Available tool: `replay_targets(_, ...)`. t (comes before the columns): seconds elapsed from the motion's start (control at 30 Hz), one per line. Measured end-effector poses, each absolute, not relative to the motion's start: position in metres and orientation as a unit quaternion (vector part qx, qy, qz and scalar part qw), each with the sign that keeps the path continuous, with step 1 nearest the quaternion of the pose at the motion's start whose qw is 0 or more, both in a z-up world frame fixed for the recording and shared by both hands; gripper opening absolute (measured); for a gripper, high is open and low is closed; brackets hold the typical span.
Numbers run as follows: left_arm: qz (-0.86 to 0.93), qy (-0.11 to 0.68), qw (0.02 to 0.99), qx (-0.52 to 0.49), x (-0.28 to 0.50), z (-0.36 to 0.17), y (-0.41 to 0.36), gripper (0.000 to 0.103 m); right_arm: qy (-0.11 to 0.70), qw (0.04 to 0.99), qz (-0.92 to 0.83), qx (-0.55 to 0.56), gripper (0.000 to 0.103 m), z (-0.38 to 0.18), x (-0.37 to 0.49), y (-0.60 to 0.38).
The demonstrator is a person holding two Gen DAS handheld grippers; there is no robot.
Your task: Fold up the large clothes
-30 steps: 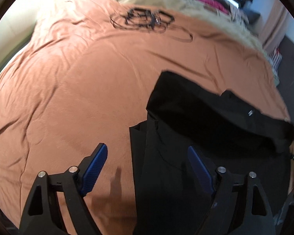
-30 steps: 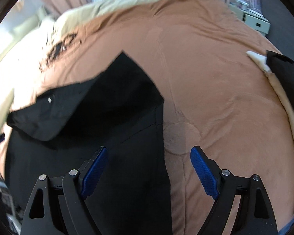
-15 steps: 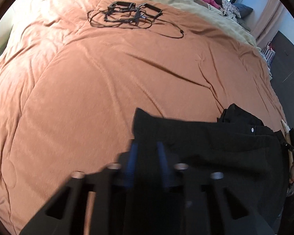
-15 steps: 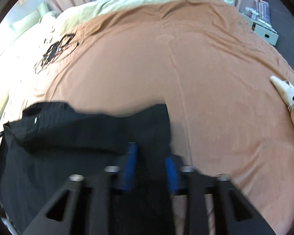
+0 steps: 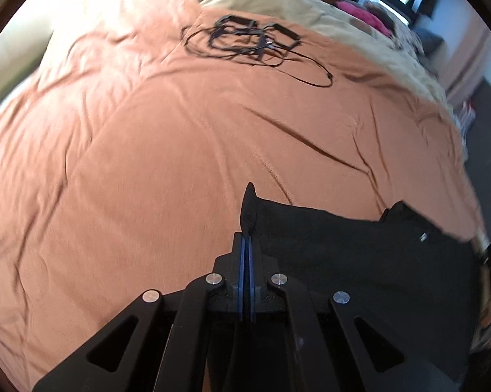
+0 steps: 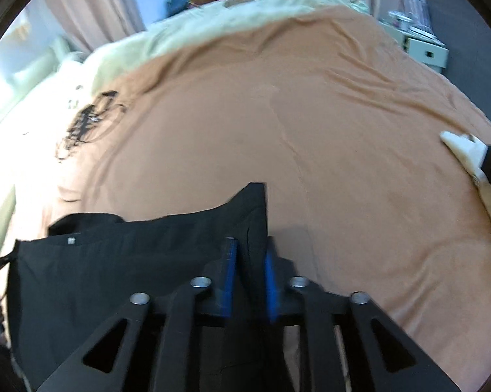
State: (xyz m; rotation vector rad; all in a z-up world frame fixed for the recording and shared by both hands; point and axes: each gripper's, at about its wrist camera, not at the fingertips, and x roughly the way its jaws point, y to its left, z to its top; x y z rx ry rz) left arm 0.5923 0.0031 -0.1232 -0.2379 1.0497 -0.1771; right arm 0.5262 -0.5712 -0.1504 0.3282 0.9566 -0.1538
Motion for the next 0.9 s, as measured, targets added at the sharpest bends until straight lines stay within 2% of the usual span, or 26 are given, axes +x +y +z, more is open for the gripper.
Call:
replay_targets(0.03,-0.089,0.495,0.855,-0.129,0.588,-0.120,0.007,0.004,0.455,0.873,-0.078,0.156,0.031,-0.148,0.522,-0.573)
replay_targets(0.1,-0.098,0.483,0.857,-0.150,0.579,-0.113,0.014,0.004,0.444,0.879,-0.076,0.159,0.059,-0.139,0.510,-0.572)
replay_targets(0.17,-0.100,0.477,0.859,-0.157,0.566,-0.105,0.019,0.004,0.431,0.886,-0.074,0.155,0.066,-0.128,0.495,-0.570)
replay_targets(0.47,-0.112,0.469,0.855,-0.194,0.491,-0.088,0.048,0.004,0.424,0.892,-0.062,0.142,0.066,-0.099,0.437,-0.550)
replay_targets(0.8,-0.104,0.473,0.845,-0.226,0.404,-0.103,0.077,0.006,0.415,0.897,-0.033,0.147,0.066,-0.075,0.382,-0.512)
replay_targets(0.83,-0.105,0.472,0.846,-0.227,0.396,-0.104,0.079,0.009,0.416,0.896,-0.032,0.150,0.066,-0.074,0.377,-0.508)
replay_targets(0.87,-0.106,0.469,0.846,-0.229,0.389,-0.104,0.079,0.021,0.415,0.896,-0.029,0.153,0.066,-0.073,0.373,-0.506)
replay_targets(0.9,-0.108,0.465,0.847,-0.232,0.382,-0.104,0.081,0.047,0.415,0.896,-0.026,0.157,0.067,-0.072,0.368,-0.503)
